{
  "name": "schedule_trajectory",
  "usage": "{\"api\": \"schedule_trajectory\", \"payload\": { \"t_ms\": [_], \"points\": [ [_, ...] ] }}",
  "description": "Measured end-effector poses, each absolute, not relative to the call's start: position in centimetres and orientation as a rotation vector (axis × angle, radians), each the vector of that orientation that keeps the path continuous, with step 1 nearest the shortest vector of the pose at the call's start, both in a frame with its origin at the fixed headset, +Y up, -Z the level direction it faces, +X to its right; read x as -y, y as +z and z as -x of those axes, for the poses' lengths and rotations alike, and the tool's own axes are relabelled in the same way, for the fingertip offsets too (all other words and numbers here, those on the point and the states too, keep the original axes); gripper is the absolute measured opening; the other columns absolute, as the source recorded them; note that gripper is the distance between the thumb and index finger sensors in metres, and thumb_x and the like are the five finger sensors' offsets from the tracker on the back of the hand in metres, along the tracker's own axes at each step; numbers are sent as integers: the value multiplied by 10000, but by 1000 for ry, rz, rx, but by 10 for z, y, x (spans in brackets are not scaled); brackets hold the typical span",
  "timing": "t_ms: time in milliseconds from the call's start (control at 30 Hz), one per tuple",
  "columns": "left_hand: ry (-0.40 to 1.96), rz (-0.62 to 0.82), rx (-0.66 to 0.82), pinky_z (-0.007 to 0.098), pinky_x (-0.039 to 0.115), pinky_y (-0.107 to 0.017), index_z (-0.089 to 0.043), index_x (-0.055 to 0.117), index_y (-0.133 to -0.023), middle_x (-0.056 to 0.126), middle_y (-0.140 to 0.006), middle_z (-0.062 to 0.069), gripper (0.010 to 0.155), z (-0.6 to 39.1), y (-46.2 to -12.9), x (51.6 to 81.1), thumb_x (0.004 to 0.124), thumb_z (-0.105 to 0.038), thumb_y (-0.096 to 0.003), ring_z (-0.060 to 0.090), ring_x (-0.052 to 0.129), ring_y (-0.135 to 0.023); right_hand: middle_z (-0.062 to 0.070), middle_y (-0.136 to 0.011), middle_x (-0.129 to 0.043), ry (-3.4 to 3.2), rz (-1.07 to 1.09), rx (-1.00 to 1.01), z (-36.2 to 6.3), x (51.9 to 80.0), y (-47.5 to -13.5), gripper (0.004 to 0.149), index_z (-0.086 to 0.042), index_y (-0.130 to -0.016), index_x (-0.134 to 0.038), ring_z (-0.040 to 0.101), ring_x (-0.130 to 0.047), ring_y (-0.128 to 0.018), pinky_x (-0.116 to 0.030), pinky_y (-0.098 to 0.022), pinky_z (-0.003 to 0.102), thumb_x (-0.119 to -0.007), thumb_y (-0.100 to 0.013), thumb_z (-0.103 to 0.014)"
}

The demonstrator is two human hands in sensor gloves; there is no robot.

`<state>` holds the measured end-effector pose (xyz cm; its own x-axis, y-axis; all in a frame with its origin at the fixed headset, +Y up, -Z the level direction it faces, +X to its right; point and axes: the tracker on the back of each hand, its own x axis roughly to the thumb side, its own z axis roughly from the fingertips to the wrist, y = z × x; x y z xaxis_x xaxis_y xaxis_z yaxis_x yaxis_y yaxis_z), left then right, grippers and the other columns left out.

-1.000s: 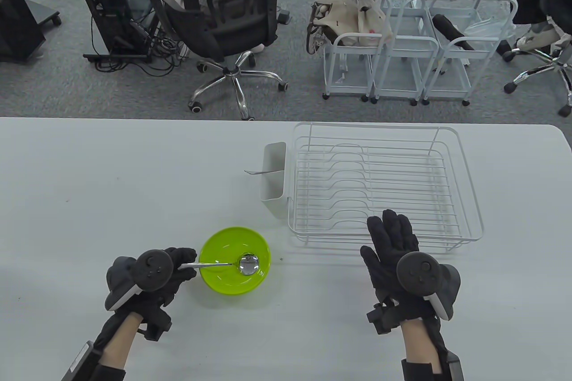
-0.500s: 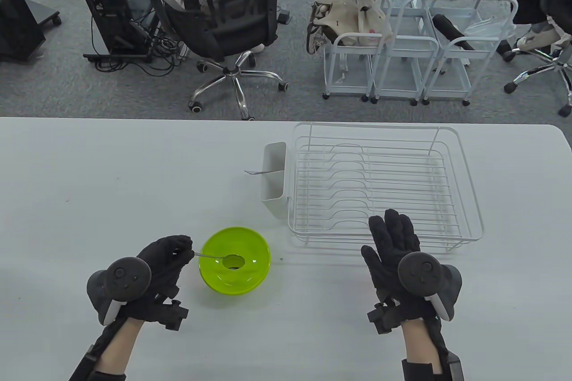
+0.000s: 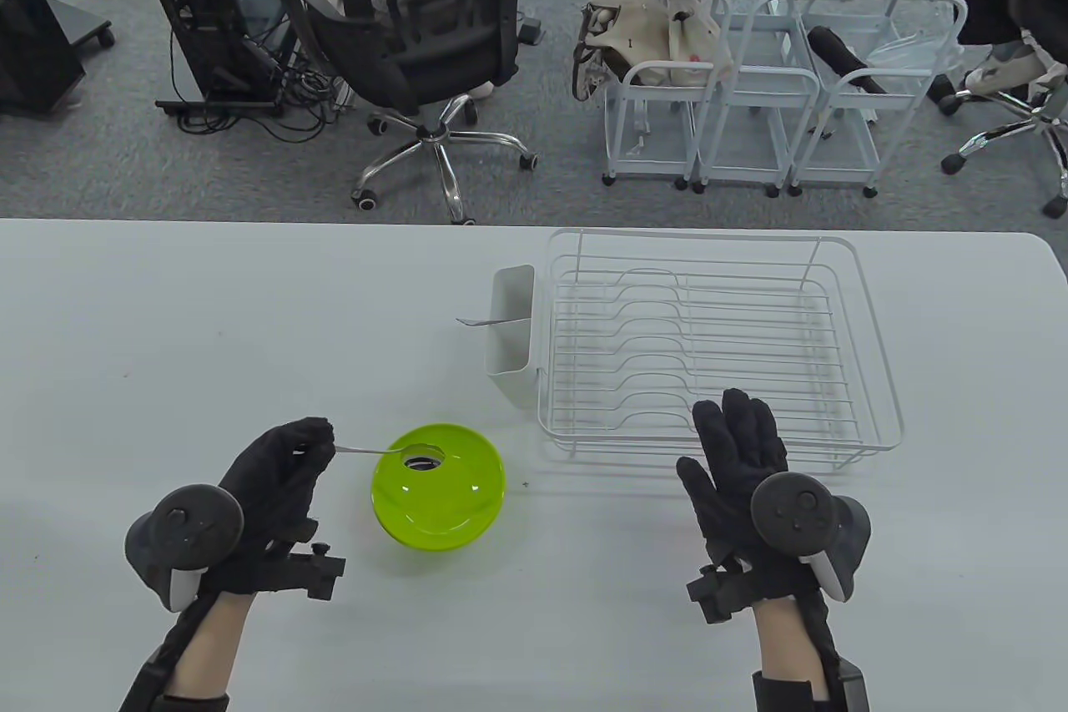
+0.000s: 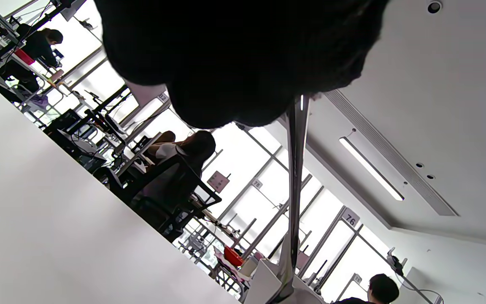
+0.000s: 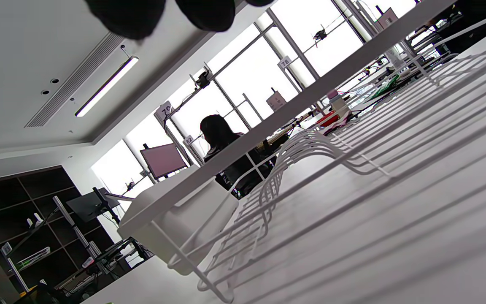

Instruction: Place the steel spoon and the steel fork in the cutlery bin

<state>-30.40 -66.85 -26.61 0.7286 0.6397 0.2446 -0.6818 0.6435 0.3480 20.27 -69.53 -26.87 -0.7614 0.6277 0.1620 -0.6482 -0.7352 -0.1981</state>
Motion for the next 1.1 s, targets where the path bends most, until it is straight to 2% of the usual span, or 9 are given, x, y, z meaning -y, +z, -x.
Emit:
{"api": "schedule_trajectory", "payload": {
  "t_ms": [133, 367, 533, 700, 900, 1100],
  "points": [
    [773, -465, 113, 299, 913, -450, -289, 875, -853, 1025, -736, -111, 409, 298, -275, 648, 741, -427, -492, 162, 1027, -618, 143, -1179, -326, 2409, -97, 309, -206, 697, -270, 670, -188, -1119, -516, 428, -220, -1090, -284, -724, 618, -658, -514, -440],
    [712, -484, 159, 303, 893, -485, -295, 836, -887, 987, -773, -108, 429, 268, -314, 586, 671, -428, -514, 166, 994, -658, 143, -1180, -326, 2384, -99, 315, -208, 696, -269, 673, -189, -1120, -514, 427, -218, -1091, -285, -723, 618, -658, -514, -443],
    [642, -437, 172, 314, 876, -508, -302, 818, -897, 967, -782, -109, 429, 238, -347, 566, 660, -431, -520, 169, 974, -678, 143, -1180, -326, 2372, -97, 318, -209, 696, -269, 674, -190, -1121, -513, 427, -218, -1091, -284, -724, 618, -658, -514, -444],
    [560, -352, 167, 311, 872, -507, -305, 811, -902, 959, -789, -111, 431, 206, -379, 568, 650, -430, -523, 170, 967, -684, 143, -1180, -324, 2365, -100, 313, -209, 695, -269, 674, -189, -1120, -514, 429, -217, -1090, -285, -723, 618, -658, -514, -446],
    [479, -255, 145, 306, 874, -503, -307, 810, -903, 958, -792, -109, 432, 173, -412, 592, 647, -428, -522, 171, 965, -688, 142, -1180, -324, 2335, -98, 316, -212, 695, -269, 677, -189, -1121, -513, 429, -214, -1091, -284, -723, 619, -654, -514, -453],
    [432, -156, 133, 316, 866, -515, -313, 810, -904, 953, -797, -111, 433, 157, -435, 607, 645, -433, -522, 176, 954, -703, 143, -1181, -320, 2328, -100, 326, -212, 694, -269, 679, -190, -1122, -510, 428, -207, -1090, -281, -724, 619, -655, -514, -454]
  ]
}}
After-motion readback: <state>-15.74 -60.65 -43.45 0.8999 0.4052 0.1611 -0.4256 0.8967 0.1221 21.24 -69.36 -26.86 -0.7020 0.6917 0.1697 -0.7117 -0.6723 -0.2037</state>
